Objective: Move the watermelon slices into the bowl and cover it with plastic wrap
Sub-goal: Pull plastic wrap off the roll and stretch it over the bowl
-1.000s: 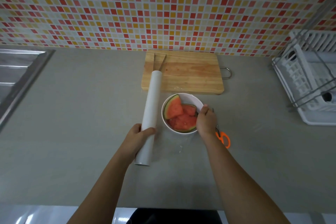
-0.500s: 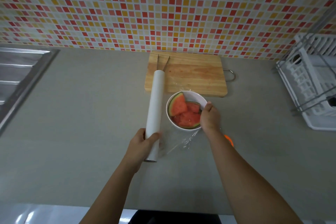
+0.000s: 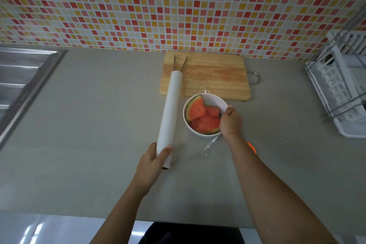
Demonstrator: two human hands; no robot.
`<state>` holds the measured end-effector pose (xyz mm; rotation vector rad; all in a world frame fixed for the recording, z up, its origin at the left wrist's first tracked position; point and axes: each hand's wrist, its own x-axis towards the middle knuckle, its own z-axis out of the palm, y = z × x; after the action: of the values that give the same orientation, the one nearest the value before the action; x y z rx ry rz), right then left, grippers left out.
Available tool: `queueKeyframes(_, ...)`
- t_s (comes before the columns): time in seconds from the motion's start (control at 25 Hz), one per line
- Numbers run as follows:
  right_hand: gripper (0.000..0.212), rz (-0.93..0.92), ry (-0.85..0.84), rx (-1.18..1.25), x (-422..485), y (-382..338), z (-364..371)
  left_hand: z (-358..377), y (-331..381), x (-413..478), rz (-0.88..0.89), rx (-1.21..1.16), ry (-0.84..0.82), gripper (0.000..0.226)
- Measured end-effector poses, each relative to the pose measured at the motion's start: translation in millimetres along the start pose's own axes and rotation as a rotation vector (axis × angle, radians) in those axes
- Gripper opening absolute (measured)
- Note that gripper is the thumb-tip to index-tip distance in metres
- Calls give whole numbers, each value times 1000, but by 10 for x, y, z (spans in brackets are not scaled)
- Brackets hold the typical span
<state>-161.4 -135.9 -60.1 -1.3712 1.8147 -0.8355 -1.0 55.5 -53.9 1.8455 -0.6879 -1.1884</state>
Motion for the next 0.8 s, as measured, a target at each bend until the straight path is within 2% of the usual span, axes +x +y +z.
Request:
queueKeyframes(0.08,51,3,-4,-3,2,1,-5,2,-27,-12,81,217,52,33)
queueKeyframes(0.16,51,-1,-14,-8,5,0,-9,58,-33,-8,153,494,127,34)
queueKeyframes(0.24,51,0,-18,-14,5,-5,-14,110,-41,-9,215,624,207,37)
queueKeyframes(0.52,51,-1,-21,-20,14,11,-16,183,-76,-36,263,547,291,32)
queueKeyframes(0.8,51,21,-36,-10,21,10,-38,131,-119,52,271,568,284,35)
